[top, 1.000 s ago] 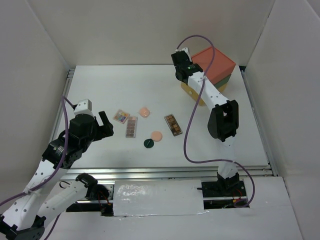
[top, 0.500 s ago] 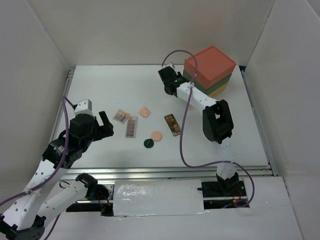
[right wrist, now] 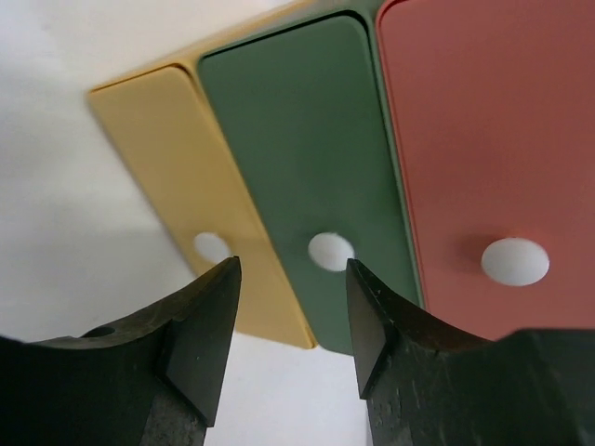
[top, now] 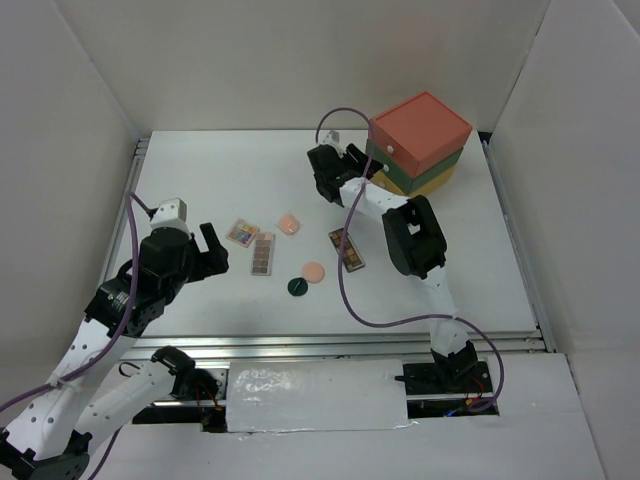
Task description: Organize the makeup
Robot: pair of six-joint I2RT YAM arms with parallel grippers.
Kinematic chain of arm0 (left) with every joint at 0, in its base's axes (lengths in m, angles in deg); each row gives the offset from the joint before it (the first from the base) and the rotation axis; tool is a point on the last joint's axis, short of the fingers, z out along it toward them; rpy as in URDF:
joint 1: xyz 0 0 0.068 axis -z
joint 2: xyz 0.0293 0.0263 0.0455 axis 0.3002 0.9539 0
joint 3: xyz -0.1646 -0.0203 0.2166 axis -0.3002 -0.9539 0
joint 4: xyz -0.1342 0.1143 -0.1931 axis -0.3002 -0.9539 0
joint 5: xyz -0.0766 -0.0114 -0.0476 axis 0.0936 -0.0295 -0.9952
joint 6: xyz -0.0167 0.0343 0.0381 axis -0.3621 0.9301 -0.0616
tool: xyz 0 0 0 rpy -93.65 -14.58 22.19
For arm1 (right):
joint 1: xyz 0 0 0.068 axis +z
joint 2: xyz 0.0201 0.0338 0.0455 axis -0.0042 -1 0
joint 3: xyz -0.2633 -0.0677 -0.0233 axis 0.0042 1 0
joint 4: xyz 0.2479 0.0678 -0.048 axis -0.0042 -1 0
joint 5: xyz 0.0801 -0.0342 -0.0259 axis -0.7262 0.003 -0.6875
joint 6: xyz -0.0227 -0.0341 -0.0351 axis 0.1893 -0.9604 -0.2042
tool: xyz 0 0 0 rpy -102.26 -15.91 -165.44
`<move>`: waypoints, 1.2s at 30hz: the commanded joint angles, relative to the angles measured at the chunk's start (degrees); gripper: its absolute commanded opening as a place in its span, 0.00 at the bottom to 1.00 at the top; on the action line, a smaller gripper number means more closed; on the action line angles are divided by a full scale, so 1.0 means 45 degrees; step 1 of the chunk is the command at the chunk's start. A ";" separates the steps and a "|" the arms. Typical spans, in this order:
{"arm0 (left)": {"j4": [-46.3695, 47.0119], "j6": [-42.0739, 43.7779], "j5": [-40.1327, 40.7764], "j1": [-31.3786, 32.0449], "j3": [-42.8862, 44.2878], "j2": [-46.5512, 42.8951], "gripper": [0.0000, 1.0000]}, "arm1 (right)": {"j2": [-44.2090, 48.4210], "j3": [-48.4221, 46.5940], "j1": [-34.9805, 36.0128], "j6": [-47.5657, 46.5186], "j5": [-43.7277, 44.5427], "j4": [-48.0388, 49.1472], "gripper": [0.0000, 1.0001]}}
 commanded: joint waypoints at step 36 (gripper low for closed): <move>0.0697 0.0404 -0.0401 -0.0092 -0.0027 -0.0316 1.00 | -0.1060 0.0613 -0.0781 -0.2582 0.1605 0.4064 0.34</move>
